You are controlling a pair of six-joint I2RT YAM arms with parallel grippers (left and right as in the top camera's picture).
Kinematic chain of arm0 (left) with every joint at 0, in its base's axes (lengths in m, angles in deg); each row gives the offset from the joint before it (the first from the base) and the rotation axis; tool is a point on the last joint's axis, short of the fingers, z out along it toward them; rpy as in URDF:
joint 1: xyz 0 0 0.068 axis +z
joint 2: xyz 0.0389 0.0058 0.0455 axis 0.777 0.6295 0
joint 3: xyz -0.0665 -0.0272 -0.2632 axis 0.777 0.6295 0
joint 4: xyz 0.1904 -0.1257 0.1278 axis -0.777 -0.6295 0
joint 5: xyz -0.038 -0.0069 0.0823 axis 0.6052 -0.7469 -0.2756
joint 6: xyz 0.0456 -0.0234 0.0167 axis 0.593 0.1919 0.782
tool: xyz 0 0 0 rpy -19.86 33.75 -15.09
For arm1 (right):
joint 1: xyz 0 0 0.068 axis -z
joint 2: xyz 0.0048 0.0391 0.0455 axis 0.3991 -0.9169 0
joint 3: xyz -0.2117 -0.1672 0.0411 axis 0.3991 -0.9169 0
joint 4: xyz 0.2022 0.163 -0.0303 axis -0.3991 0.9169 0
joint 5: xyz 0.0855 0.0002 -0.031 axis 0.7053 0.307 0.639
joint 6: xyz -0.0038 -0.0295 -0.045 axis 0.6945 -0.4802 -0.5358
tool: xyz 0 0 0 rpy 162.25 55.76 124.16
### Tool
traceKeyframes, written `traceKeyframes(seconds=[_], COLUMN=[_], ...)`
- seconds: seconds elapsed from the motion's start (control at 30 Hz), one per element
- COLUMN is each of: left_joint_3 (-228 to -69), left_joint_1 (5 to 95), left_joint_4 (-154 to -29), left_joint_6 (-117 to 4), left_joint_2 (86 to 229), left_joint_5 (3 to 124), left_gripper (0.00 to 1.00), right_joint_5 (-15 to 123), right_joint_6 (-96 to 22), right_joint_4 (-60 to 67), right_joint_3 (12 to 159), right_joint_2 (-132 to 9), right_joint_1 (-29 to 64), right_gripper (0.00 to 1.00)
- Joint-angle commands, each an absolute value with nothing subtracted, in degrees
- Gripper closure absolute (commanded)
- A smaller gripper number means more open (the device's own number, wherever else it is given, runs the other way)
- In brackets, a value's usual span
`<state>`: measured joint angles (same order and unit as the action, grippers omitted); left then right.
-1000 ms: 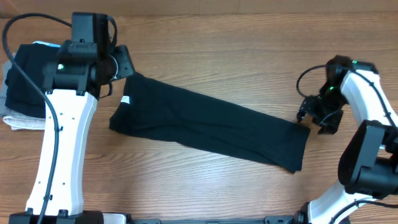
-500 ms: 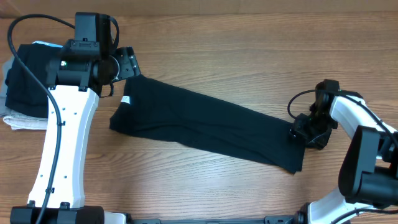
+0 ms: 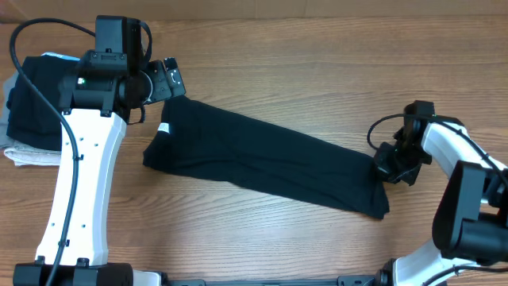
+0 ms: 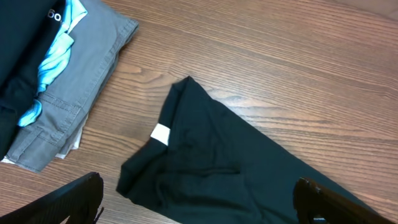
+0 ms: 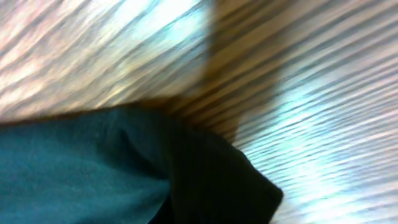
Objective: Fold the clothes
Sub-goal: 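Hold the strip's right end with the right gripper and drag it leftward, then fold the right end of the strip leftward over itself with the right gripper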
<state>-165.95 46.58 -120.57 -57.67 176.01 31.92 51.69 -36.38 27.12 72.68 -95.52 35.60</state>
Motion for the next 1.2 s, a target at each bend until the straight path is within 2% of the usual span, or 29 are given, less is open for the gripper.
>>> traceKeyframes(seconds=[0.0,0.23,0.37,0.67,0.97,1.17], left_joint_3=[-165.9,-165.9,-165.9,-165.9,-165.9,-165.9], left_joint_1=[46.5,46.5,46.5,46.5,46.5,46.5], left_joint_4=[-120.6,-120.6,-120.6,-120.5,-120.6,-120.6], left_joint_6=[-57.4,-57.4,-57.4,-57.4,-57.4,-57.4], left_joint_2=[176.2,176.2,176.2,176.2,176.2,176.2], left_joint_5=[32.0,32.0,32.0,32.0,32.0,32.0], left_gripper=[0.0,0.0,0.0,0.0,0.0,0.0], right_joint_5=[47.2,48.1,51.6,59.5,68.0,68.0], right_joint_6=[-34.4,-34.1,-34.1,-34.3,-30.6,-26.2], right_joint_4=[29.7,39.6,46.6,52.3,46.9,43.2], right_joint_3=[78.4,90.8,97.9,100.8,100.8,100.8], right_joint_2=[-97.4,-97.4,-97.4,-97.4,-97.4,-97.5], right_joint_1=[40.2,48.1,49.0,40.1,28.1,22.4], right_gripper=[0.96,0.96,0.96,0.96,0.96,0.96])
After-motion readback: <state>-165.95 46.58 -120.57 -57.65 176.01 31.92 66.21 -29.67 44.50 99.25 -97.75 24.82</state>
